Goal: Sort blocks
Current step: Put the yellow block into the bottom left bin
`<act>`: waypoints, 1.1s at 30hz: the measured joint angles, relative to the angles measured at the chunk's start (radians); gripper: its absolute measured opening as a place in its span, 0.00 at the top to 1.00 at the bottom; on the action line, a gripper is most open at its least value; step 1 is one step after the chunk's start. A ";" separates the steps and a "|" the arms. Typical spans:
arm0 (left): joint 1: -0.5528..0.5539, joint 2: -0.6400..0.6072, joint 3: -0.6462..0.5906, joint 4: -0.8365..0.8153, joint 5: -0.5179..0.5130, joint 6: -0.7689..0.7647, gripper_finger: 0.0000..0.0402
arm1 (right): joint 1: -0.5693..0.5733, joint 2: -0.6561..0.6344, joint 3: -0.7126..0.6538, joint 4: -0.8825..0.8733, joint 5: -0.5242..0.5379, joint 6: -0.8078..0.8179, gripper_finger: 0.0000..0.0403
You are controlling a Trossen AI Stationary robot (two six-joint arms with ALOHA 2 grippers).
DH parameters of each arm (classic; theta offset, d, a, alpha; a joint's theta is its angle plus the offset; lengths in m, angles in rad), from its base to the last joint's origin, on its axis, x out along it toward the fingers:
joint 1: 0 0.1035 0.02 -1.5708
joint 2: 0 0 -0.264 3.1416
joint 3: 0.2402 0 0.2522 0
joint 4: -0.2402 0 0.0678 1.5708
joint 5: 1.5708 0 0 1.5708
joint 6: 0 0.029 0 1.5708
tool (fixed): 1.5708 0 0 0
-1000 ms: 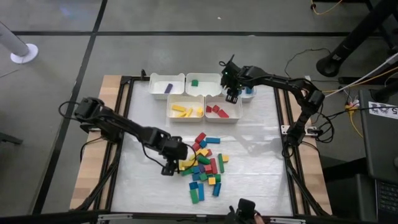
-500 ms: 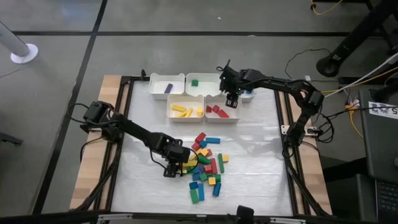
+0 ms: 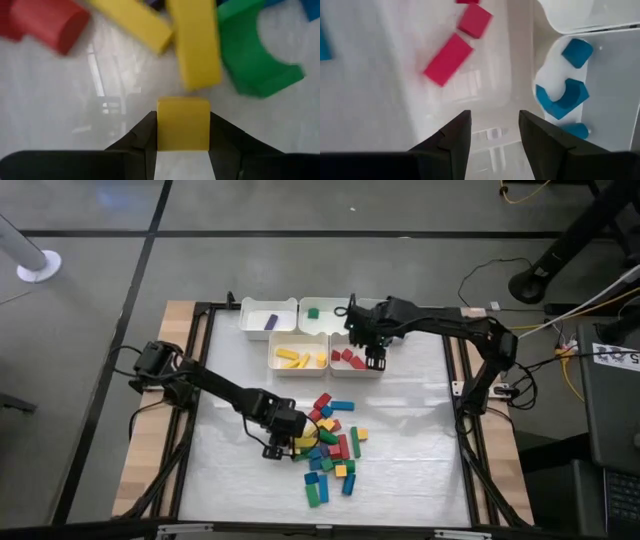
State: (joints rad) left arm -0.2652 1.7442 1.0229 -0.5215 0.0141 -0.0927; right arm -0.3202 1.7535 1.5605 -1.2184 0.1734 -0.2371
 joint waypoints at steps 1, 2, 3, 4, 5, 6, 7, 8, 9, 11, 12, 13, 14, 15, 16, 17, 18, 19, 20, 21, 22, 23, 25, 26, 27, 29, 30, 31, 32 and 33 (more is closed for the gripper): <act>0.009 -0.008 0.000 -0.017 -0.001 0.006 0.71 | 0.017 0.000 0.025 -0.029 -0.008 0.011 0.58; 0.018 -0.020 0.000 -0.030 0.000 0.014 0.71 | 0.035 0.000 0.050 -0.053 -0.017 0.025 0.58; 0.028 -0.032 0.001 -0.047 -0.001 0.022 0.71 | 0.052 0.000 0.073 -0.078 -0.032 0.033 0.58; 0.039 -0.046 0.002 -0.066 0.000 0.026 0.71 | 0.071 0.000 0.093 -0.106 -0.050 0.045 0.58; 0.049 -0.063 0.002 -0.083 0.000 0.032 0.71 | 0.089 0.000 0.108 -0.129 -0.066 0.055 0.58; 0.062 -0.082 0.002 -0.095 0.001 0.043 0.71 | 0.108 0.000 0.121 -0.149 -0.090 0.067 0.58; 0.075 -0.106 0.002 -0.103 0.001 0.051 0.71 | 0.127 0.000 0.132 -0.168 -0.112 0.077 0.58; 0.089 -0.126 0.002 -0.108 0.001 0.061 0.71 | 0.145 0.000 0.139 -0.184 -0.136 0.086 0.58; 0.104 -0.150 0.002 -0.106 0.001 0.073 0.71 | 0.163 -0.001 0.142 -0.199 -0.157 0.095 0.58; 0.139 -0.197 0.002 -0.102 0.002 0.089 0.71 | 0.198 -0.001 0.141 -0.223 -0.193 0.109 0.58; 0.159 -0.223 0.002 -0.094 0.001 0.100 0.71 | 0.217 -0.001 0.141 -0.232 -0.209 0.120 0.58; 0.181 -0.250 0.002 -0.090 0.001 0.108 0.71 | 0.233 -0.001 0.138 -0.236 -0.223 0.129 0.58; 0.204 -0.274 0.002 -0.086 0.001 0.122 0.71 | 0.251 -0.001 0.132 -0.237 -0.234 0.137 0.58; 0.230 -0.300 0.002 -0.084 -0.002 0.131 0.70 | 0.269 -0.001 0.126 -0.236 -0.246 0.146 0.58; 0.258 -0.321 0.002 -0.079 -0.008 0.144 0.70 | 0.286 0.000 0.120 -0.235 -0.253 0.155 0.58; 0.286 -0.340 0.002 -0.069 -0.021 0.158 0.70 | 0.301 0.000 0.117 -0.233 -0.256 0.163 0.58; 0.316 -0.355 0.002 -0.056 -0.039 0.175 0.70 | 0.318 0.000 0.113 -0.225 -0.256 0.175 0.58; 0.346 -0.366 0.002 -0.043 -0.063 0.187 0.70 | 0.334 0.000 0.109 -0.216 -0.256 0.186 0.58; 0.376 -0.373 0.003 -0.031 -0.090 0.205 0.70 | 0.349 0.000 0.105 -0.205 -0.256 0.198 0.58; 0.404 -0.374 0.003 -0.018 -0.115 0.218 0.70 | 0.364 0.000 0.100 -0.189 -0.256 0.211 0.58; 0.435 -0.374 0.003 -0.004 -0.130 0.237 0.69 | 0.378 0.000 0.096 -0.171 -0.256 0.225 0.58; 0.463 -0.372 0.003 0.006 -0.137 0.258 0.69 | 0.391 0.000 0.094 -0.155 -0.256 0.239 0.58; 0.510 -0.362 0.003 0.033 -0.141 0.291 0.67 | 0.418 0.000 0.093 -0.125 -0.257 0.268 0.58; 0.530 -0.357 0.003 0.045 -0.141 0.299 0.66 | 0.429 0.000 0.092 -0.112 -0.257 0.283 0.58; 0.545 -0.351 0.003 0.047 -0.140 0.306 0.64 | 0.441 0.000 0.092 -0.105 -0.258 0.298 0.58; 0.571 -0.340 0.003 0.046 -0.140 0.310 0.61 | 0.462 0.000 0.092 -0.106 -0.267 0.334 0.58; 0.582 -0.335 0.003 0.041 -0.138 0.310 0.60 | 0.471 0.000 0.092 -0.107 -0.273 0.352 0.58; 0.589 -0.329 0.003 0.035 -0.138 0.310 0.58 | 0.479 0.000 0.092 -0.107 -0.277 0.367 0.58; 0.595 -0.323 0.003 0.032 -0.137 0.306 0.56 | 0.485 0.000 0.092 -0.106 -0.284 0.385 0.58; 0.599 -0.315 0.003 0.033 -0.138 0.303 0.54 | 0.489 0.000 0.092 -0.107 -0.295 0.399 0.58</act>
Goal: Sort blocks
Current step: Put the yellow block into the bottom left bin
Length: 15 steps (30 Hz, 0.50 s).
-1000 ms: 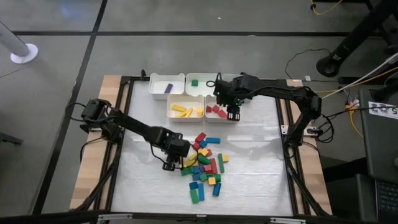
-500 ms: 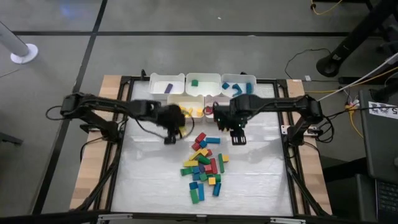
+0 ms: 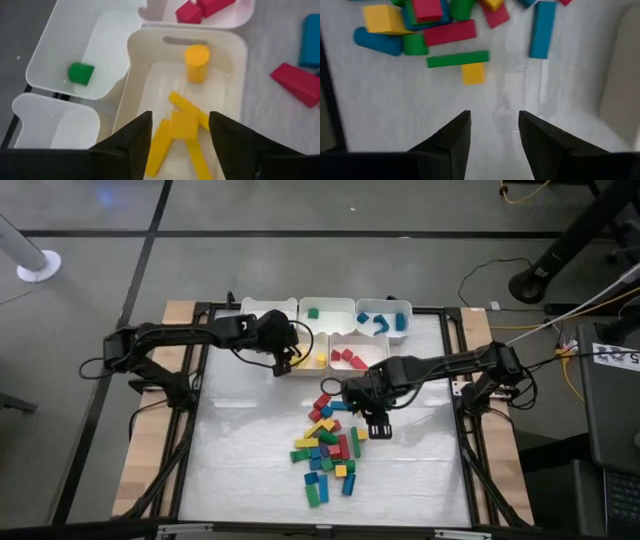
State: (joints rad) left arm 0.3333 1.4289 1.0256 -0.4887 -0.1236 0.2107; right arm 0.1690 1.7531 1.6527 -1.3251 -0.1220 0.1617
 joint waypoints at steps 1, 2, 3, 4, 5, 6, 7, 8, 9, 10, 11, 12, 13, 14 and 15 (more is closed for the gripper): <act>0.003 0.005 0.000 0.001 0.000 -0.001 0.52 | 0.005 0.000 0.000 0.000 -0.011 0.017 0.58; 0.004 0.009 0.000 0.000 0.000 -0.001 0.50 | 0.010 0.000 0.000 0.000 -0.021 0.034 0.58; 0.004 0.013 0.000 0.001 0.000 -0.001 0.49 | 0.010 0.000 0.000 0.000 -0.029 0.048 0.58; 0.004 0.015 0.000 0.003 0.001 -0.001 0.47 | 0.011 0.000 0.000 0.000 -0.031 0.065 0.58; 0.004 0.016 0.000 0.002 0.001 -0.001 0.46 | 0.017 0.000 0.000 0.000 -0.033 0.080 0.58; 0.003 0.017 0.000 0.000 0.001 -0.002 0.45 | 0.020 0.000 0.000 0.001 -0.036 0.093 0.58; 0.002 0.017 0.000 0.001 0.001 -0.003 0.45 | 0.022 0.000 0.000 0.003 -0.037 0.097 0.58; 0.002 0.017 0.000 0.003 0.001 -0.003 0.44 | 0.023 0.000 0.000 0.007 -0.038 0.098 0.58; 0.000 0.017 0.000 0.003 0.001 -0.003 0.44 | 0.029 0.000 0.000 0.014 -0.042 0.100 0.58; 0.001 0.017 0.000 0.002 0.001 -0.003 0.44 | 0.034 0.000 -0.001 0.023 -0.045 0.100 0.58; 0.001 0.017 0.000 0.002 0.001 -0.005 0.44 | 0.035 0.000 -0.001 0.034 -0.046 0.100 0.58; 0.001 0.017 0.000 0.002 0.001 -0.005 0.44 | 0.036 0.000 -0.005 0.051 -0.047 0.100 0.58; 0.001 0.017 0.000 0.002 0.001 -0.005 0.45 | 0.042 0.000 -0.014 0.075 -0.048 0.103 0.58; 0.001 0.017 0.000 0.002 0.001 -0.004 0.45 | 0.048 0.000 -0.026 0.097 -0.049 0.107 0.58; 0.001 0.017 0.000 0.002 0.001 -0.004 0.45 | 0.050 0.000 -0.043 0.115 -0.049 0.111 0.58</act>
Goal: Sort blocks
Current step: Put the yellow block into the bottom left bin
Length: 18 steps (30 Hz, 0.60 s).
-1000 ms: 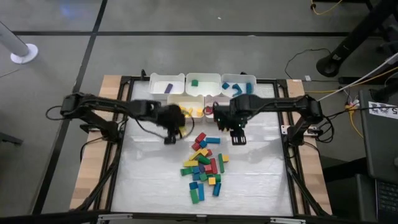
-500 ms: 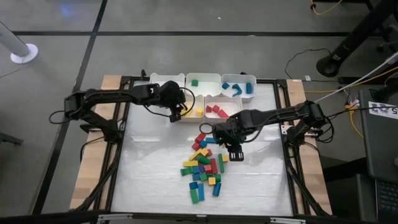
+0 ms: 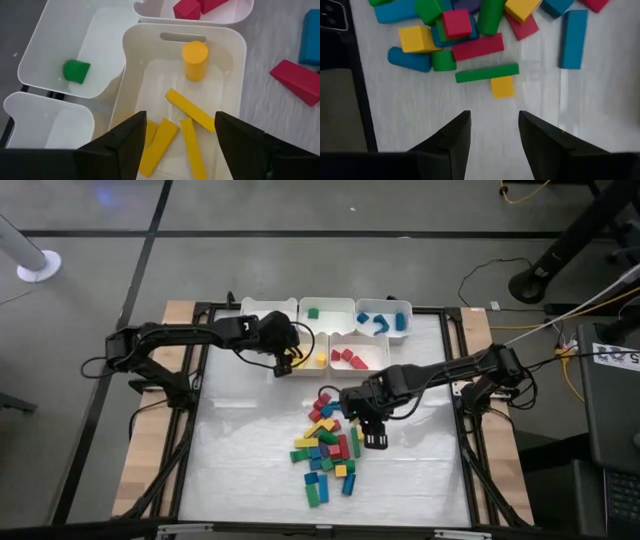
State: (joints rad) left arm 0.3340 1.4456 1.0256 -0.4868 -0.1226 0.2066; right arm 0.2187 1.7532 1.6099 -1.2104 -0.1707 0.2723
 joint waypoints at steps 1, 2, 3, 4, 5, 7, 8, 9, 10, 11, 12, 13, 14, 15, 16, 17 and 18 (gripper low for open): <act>0.000 0.000 0.000 -0.001 0.000 0.000 0.45 | 0.003 0.000 -0.019 0.014 -0.001 0.007 0.58; 0.000 0.000 0.000 -0.001 0.000 -0.001 0.45 | 0.011 0.000 -0.041 0.027 -0.002 0.015 0.58; 0.000 0.000 0.000 -0.002 0.000 -0.001 0.45 | 0.015 0.000 -0.063 0.042 -0.003 0.020 0.58; 0.000 0.000 0.000 -0.004 0.000 0.000 0.45 | 0.018 0.000 -0.089 0.059 -0.003 0.024 0.58; 0.000 0.000 0.000 -0.006 0.000 0.002 0.45 | 0.021 0.001 -0.113 0.070 -0.004 0.029 0.58; 0.000 0.000 0.000 -0.004 0.000 0.003 0.45 | 0.031 0.002 -0.154 0.098 -0.004 0.040 0.58; 0.000 0.000 0.000 -0.004 0.000 0.003 0.45 | 0.031 0.002 -0.172 0.126 -0.005 0.039 0.58; 0.000 0.000 0.000 -0.004 0.000 0.003 0.45 | 0.031 0.002 -0.189 0.157 -0.005 0.038 0.58; 0.000 0.000 0.000 -0.004 0.000 0.003 0.45 | 0.032 0.002 -0.206 0.185 -0.006 0.038 0.58; 0.000 0.000 0.000 -0.004 0.000 0.005 0.45 | 0.032 0.002 -0.222 0.215 -0.006 0.038 0.58; 0.000 0.000 0.000 -0.004 0.000 0.008 0.45 | 0.031 0.002 -0.238 0.250 -0.005 0.038 0.58; 0.000 0.000 0.000 -0.004 0.000 0.010 0.45 | 0.031 0.002 -0.254 0.286 0.000 0.038 0.58; 0.000 0.000 0.000 -0.004 0.000 0.010 0.45 | 0.031 0.002 -0.270 0.316 0.010 0.038 0.58; 0.000 0.000 0.000 -0.004 0.000 0.010 0.45 | 0.031 0.002 -0.284 0.333 0.021 0.038 0.58; 0.000 0.000 0.000 -0.004 0.000 0.010 0.45 | 0.031 0.002 -0.296 0.346 0.030 0.037 0.58; 0.000 0.000 0.000 -0.004 0.000 0.010 0.45 | 0.031 0.002 -0.308 0.365 0.037 0.037 0.58; 0.000 0.000 0.000 -0.004 0.000 0.010 0.45 | 0.030 0.002 -0.321 0.381 0.039 0.037 0.58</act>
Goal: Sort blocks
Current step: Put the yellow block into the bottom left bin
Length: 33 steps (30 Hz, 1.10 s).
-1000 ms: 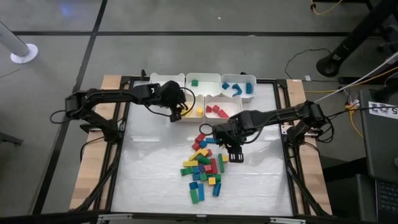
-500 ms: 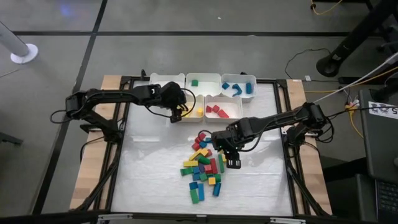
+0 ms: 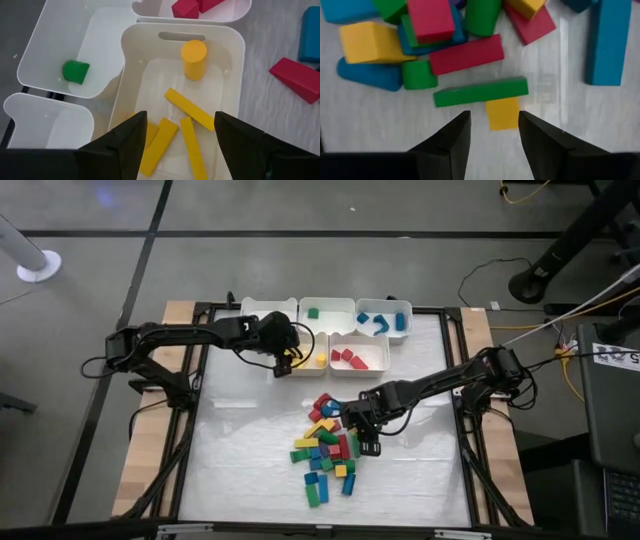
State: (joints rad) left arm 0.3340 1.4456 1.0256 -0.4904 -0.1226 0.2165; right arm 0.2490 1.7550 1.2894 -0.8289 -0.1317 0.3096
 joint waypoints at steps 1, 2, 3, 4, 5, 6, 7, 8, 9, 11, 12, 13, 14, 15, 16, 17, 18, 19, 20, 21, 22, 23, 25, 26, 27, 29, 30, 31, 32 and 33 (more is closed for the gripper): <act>0.000 0.000 0.000 0.000 0.000 0.000 0.45 | 0.000 0.000 -0.011 0.007 0.000 0.000 0.58; 0.000 0.000 0.000 0.000 0.000 0.000 0.45 | 0.000 0.000 -0.020 0.009 0.000 0.000 0.58; 0.000 0.000 0.000 0.000 0.000 0.000 0.45 | 0.000 0.000 -0.030 0.015 -0.002 0.000 0.58; 0.000 0.000 0.000 0.000 0.000 0.000 0.45 | 0.000 0.000 -0.037 0.025 -0.007 0.000 0.58; 0.000 0.000 0.000 0.000 0.000 0.000 0.45 | 0.000 0.000 -0.045 0.034 -0.013 0.000 0.58; 0.000 0.000 0.000 0.000 0.000 0.000 0.45 | 0.000 0.000 -0.053 0.035 -0.016 0.000 0.58; 0.000 0.000 0.000 0.000 0.000 0.000 0.45 | 0.000 0.000 -0.062 0.041 -0.018 0.000 0.58; 0.000 0.000 0.000 0.000 0.000 0.000 0.45 | 0.000 0.000 -0.068 0.049 -0.018 0.000 0.58; 0.000 0.000 0.000 0.000 0.000 0.000 0.45 | 0.000 0.000 -0.073 0.060 -0.018 0.000 0.58; 0.000 0.000 0.000 0.000 0.000 0.000 0.45 | 0.000 0.000 -0.079 0.074 -0.018 0.000 0.58; 0.000 0.000 0.000 0.000 0.000 0.000 0.45 | 0.000 0.000 -0.081 0.077 -0.018 0.000 0.58; 0.000 0.000 0.000 0.000 0.000 0.000 0.45 | 0.000 0.000 -0.081 0.077 -0.018 0.000 0.58; 0.000 0.000 0.000 0.000 0.000 0.000 0.45 | 0.000 0.000 -0.081 0.080 -0.018 0.000 0.58; 0.000 0.000 0.000 0.000 0.000 0.000 0.45 | 0.000 0.000 -0.081 0.087 -0.017 0.000 0.58; 0.000 0.000 0.000 0.000 0.000 0.000 0.45 | 0.000 0.000 -0.081 0.099 -0.013 0.000 0.58; 0.000 0.000 0.000 0.000 0.000 0.000 0.45 | 0.000 0.000 -0.081 0.111 -0.009 0.000 0.58; 0.000 0.000 0.000 0.000 0.000 0.000 0.45 | -0.001 0.000 -0.081 0.123 -0.009 0.000 0.58; 0.000 0.000 0.000 0.000 0.000 0.000 0.45 | -0.001 0.000 -0.081 0.137 -0.007 0.000 0.58; 0.000 0.000 0.000 0.000 0.000 0.000 0.45 | -0.001 0.000 -0.081 0.150 -0.005 0.000 0.58; 0.000 0.000 0.000 0.000 0.000 0.000 0.45 | -0.001 0.000 -0.081 0.158 -0.002 0.000 0.58; 0.000 0.000 0.000 0.000 0.000 0.000 0.45 | -0.001 0.000 -0.081 0.162 -0.002 0.000 0.58; 0.000 0.000 0.000 0.000 0.000 0.000 0.45 | -0.001 0.000 -0.081 0.163 -0.001 0.000 0.58; 0.000 0.000 0.000 0.000 0.000 0.000 0.45 | -0.001 0.000 -0.081 0.158 0.009 0.002 0.58; 0.000 0.000 0.000 0.000 0.000 0.000 0.45 | -0.001 0.000 -0.081 0.152 0.013 0.007 0.58; 0.000 0.000 0.000 0.000 0.000 0.000 0.45 | -0.001 0.000 -0.081 0.148 0.018 0.014 0.58; 0.000 0.000 0.000 0.000 0.000 0.000 0.45 | -0.001 0.004 -0.081 0.147 0.018 0.026 0.58; 0.000 0.000 0.000 0.000 0.000 0.000 0.45 | -0.001 0.007 -0.081 0.147 0.018 0.028 0.58; 0.000 0.000 0.000 0.000 0.000 0.000 0.45 | -0.001 0.009 -0.081 0.143 0.018 0.028 0.58; 0.000 0.000 0.000 0.000 0.000 0.000 0.45 | -0.001 0.015 -0.081 0.143 0.017 0.028 0.58; 0.000 0.000 0.000 0.000 0.000 0.000 0.45 | -0.001 0.024 -0.080 0.149 0.017 0.029 0.58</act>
State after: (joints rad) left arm 0.3340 1.4456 1.0252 -0.4900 -0.1226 0.2165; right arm 0.2485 1.7794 1.2095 -0.6803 -0.1146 0.3390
